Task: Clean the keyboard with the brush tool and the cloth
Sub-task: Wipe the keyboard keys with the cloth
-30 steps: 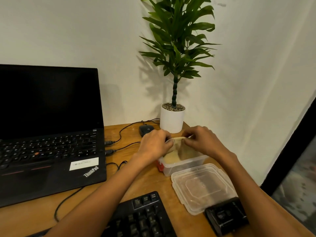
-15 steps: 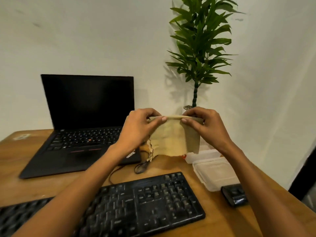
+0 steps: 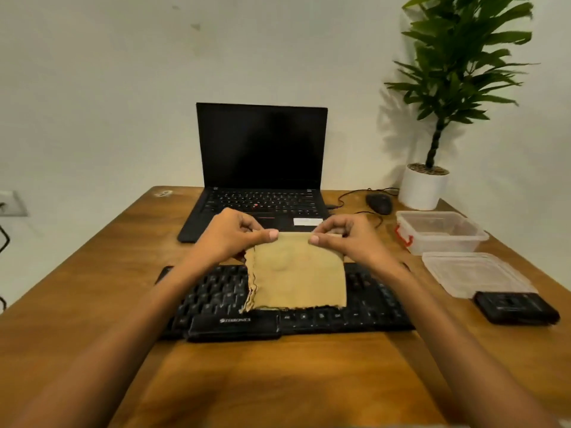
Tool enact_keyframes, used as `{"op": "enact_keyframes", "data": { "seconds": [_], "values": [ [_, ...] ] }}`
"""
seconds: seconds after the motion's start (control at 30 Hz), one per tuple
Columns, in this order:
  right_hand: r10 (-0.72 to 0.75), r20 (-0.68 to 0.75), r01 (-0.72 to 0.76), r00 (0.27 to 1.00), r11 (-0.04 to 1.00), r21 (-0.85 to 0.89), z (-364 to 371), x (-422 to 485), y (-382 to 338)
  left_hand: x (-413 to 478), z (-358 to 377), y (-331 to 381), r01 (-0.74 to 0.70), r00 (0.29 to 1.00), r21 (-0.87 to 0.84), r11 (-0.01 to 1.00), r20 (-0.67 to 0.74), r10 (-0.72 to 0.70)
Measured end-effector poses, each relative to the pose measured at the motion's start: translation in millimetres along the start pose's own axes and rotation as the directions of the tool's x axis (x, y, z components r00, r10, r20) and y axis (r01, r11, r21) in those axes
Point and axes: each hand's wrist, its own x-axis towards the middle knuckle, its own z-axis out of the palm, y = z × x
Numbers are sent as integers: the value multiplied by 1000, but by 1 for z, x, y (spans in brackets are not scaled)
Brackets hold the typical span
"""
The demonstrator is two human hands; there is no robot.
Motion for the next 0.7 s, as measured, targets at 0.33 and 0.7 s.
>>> {"op": "enact_keyframes", "data": {
  "seconds": [0.33,0.7],
  "values": [
    [159,41,-153,986,982,-115,16,7,35,11,21,-51,-72,997,158,985,7,71],
    [63,18,-58,998,979,-198,22,14,16,19,19,-64,-83,992,73,994,99,76]
  ]
}}
